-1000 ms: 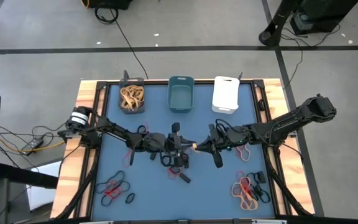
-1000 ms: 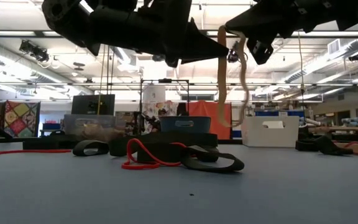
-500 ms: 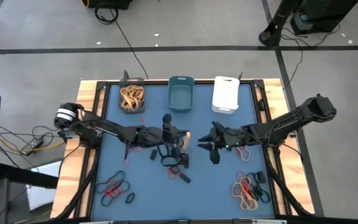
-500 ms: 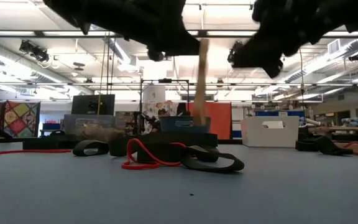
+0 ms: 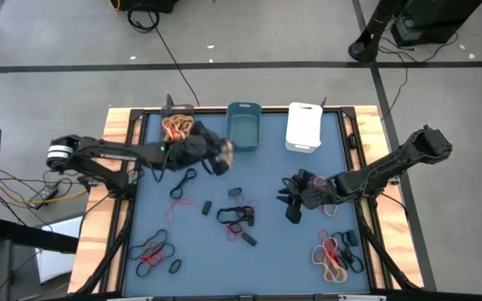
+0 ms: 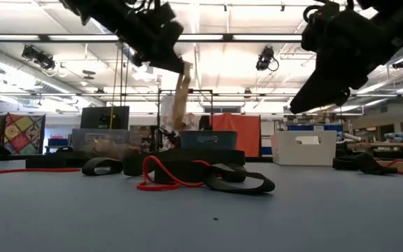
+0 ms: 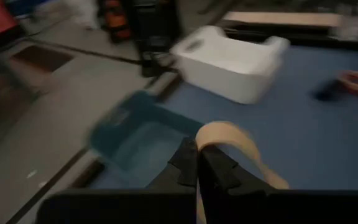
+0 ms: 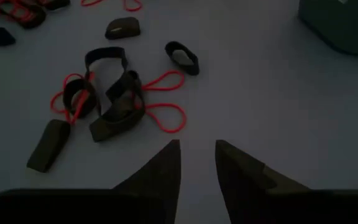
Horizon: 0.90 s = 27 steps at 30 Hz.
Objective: Sort rubber bands into baskets
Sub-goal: Put the yellow rubber band into the black bin
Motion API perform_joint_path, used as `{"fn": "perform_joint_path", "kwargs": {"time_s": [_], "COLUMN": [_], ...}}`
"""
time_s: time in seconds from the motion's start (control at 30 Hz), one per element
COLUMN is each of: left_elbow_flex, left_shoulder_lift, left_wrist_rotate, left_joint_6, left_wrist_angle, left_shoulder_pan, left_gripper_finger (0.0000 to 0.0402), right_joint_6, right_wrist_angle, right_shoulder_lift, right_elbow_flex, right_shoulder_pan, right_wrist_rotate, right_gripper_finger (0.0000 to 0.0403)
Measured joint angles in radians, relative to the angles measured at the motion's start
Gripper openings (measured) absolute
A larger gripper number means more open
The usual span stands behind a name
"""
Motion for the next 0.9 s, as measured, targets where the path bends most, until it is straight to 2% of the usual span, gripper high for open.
{"fn": "perform_joint_path", "kwargs": {"time_s": [0.2, 0.5, 0.7, 0.9], "left_elbow_flex": [0.001, -0.002, -0.003, -0.003], "left_shoulder_lift": [-0.049, -0.053, -0.052, -0.050], "left_wrist_rotate": [-0.001, 0.000, 0.000, 0.000], "left_joint_6": [-0.002, -0.046, -0.114, -0.170], "left_wrist_angle": [-0.041, -0.142, -0.245, -0.368], "left_shoulder_pan": [0.170, 0.404, 0.505, 0.556], "left_gripper_finger": [0.0003, 0.0003, 0.0004, 0.0004], "right_joint_6": [0.003, -0.045, -0.053, -0.018], "right_wrist_angle": [0.000, -0.022, -0.038, -0.034], "right_shoulder_lift": [0.000, 0.000, 0.001, 0.001], "right_elbow_flex": [-0.007, -0.007, -0.019, -0.060], "right_shoulder_pan": [0.003, 0.002, 0.002, -0.001], "right_wrist_rotate": [0.009, 0.012, 0.035, 0.061], "right_gripper_finger": [0.0109, 0.0109, 0.0109, 0.0109]}}
